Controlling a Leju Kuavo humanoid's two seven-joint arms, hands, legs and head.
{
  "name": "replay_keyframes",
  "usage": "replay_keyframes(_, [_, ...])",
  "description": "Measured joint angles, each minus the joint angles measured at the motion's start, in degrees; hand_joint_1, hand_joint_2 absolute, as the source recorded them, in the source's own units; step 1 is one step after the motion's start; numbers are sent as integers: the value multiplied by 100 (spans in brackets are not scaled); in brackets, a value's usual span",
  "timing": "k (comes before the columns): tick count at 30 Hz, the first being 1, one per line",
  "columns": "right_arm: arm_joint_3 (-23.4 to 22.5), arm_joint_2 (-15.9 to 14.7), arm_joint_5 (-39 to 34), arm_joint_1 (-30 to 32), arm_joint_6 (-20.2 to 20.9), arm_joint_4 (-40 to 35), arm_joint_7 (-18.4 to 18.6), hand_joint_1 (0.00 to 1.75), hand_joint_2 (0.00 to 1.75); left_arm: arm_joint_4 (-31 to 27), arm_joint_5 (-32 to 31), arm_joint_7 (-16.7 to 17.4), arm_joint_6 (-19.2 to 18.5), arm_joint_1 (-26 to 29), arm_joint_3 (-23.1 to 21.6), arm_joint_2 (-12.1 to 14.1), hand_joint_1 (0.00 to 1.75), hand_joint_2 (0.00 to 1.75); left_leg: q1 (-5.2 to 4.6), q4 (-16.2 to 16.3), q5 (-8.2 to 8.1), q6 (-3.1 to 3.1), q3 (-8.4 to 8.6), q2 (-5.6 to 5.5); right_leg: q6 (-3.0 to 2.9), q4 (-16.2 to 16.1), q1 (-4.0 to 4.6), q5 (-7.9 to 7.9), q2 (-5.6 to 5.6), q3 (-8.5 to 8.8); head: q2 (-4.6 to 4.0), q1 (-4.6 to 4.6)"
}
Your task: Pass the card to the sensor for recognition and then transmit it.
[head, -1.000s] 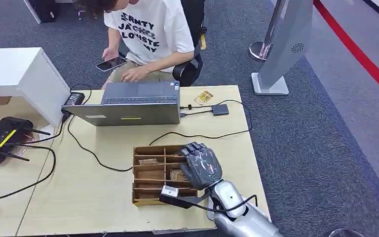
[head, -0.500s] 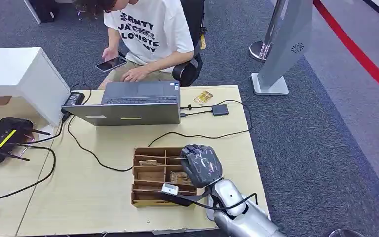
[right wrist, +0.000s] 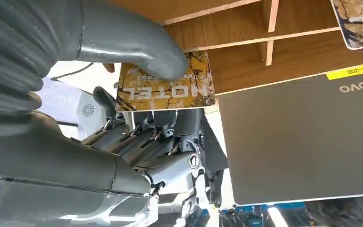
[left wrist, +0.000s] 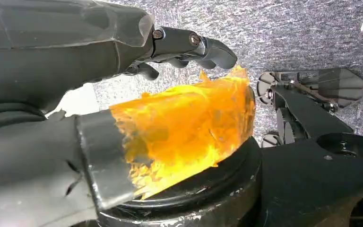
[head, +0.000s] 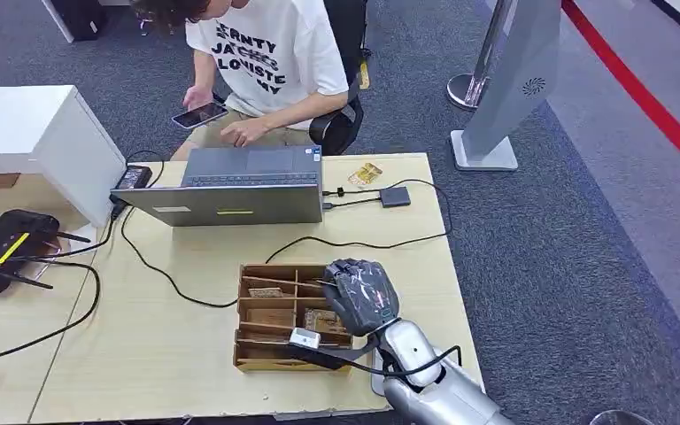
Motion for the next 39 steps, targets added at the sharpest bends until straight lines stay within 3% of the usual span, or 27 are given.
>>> replay_keyframes(1, [0,-2,0,0,0,0,0,175,175,0,0,0,2,0,0,0,0,0,0,0,0,0,0,0,0,0,0,0,0,0,0,0])
replay_keyframes(4, [-11,-2,111,9,-185,-4,22,175,175,0,2,0,20,0,0,0,0,0,0,0,0,0,0,0,0,0,0,0,0,0,0,-2])
replay_keyframes(8, [-118,22,711,218,-1126,-241,24,175,175,0,26,0,48,2,0,0,0,0,0,0,0,0,-2,-1,0,0,0,0,-1,-1,0,-2])
replay_keyframes(9, [-197,48,943,298,-1167,-403,-33,175,175,0,26,0,63,1,0,-2,0,0,0,0,-1,0,-2,0,0,0,0,0,0,-1,0,0])
replay_keyframes(16, [-845,356,1759,858,-1196,-1525,-590,175,175,0,24,-6,92,2,0,-11,0,0,0,0,-1,0,-2,-1,0,0,0,-3,-1,-2,0,0])
replay_keyframes(23, [-1208,596,2033,1158,-1193,-2213,-870,175,175,0,20,-15,92,1,2,-9,0,0,0,0,0,0,-2,0,1,0,0,-1,0,0,0,0])
replay_keyframes(39, [-1464,791,1856,1358,-1193,-2732,-1268,175,175,0,17,-33,94,0,0,-9,0,0,0,0,0,0,-1,0,0,0,0,-1,0,0,0,0])
